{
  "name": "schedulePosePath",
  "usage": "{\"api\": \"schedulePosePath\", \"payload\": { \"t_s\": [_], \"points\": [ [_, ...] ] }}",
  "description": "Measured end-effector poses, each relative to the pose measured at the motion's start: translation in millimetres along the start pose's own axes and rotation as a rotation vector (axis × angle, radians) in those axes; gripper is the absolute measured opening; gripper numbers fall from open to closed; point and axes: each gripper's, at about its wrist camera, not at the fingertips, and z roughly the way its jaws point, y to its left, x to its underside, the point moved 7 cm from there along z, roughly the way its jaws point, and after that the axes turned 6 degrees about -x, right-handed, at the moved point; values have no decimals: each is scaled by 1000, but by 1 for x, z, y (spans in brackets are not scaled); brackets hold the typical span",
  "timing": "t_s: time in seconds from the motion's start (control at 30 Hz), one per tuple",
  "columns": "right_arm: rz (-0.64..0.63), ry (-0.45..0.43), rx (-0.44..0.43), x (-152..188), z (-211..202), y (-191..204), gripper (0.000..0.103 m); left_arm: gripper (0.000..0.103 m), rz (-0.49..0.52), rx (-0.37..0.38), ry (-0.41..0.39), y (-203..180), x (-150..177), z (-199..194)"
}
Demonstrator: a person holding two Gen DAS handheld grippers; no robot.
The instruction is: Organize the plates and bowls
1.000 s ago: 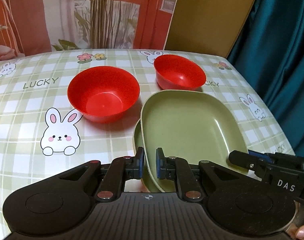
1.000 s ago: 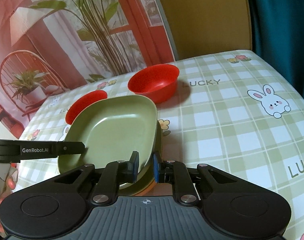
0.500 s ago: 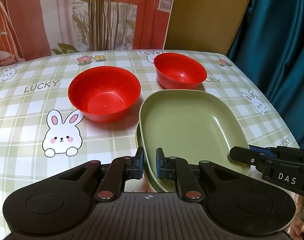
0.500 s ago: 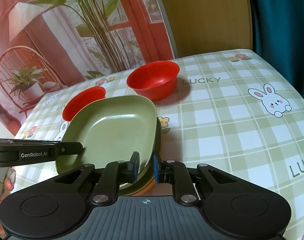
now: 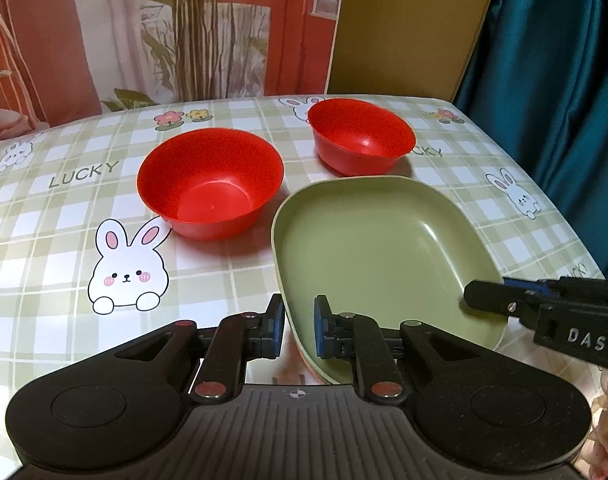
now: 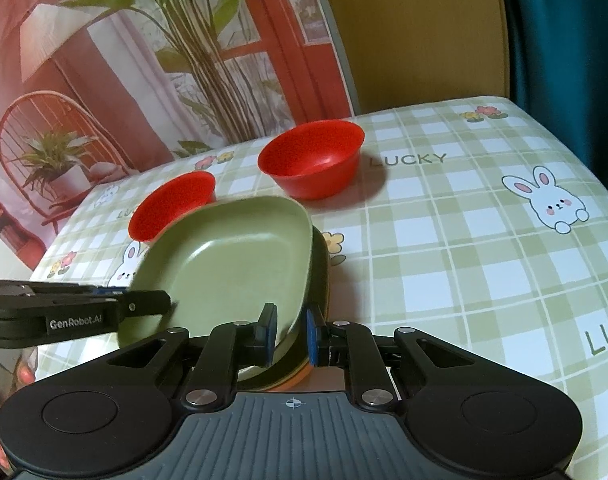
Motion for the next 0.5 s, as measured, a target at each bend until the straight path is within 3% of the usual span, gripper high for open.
{"api": "schedulePosePath", "payload": {
  "t_s": [0.43,0.5],
  "points": [
    [-4,-39,7,-6,-6,-5,19,15,-30,3,-8,4,4,1],
    [-15,-46,11,-7,-8,-4,15,15,-39,6,-8,5,4,0]
  ]
}}
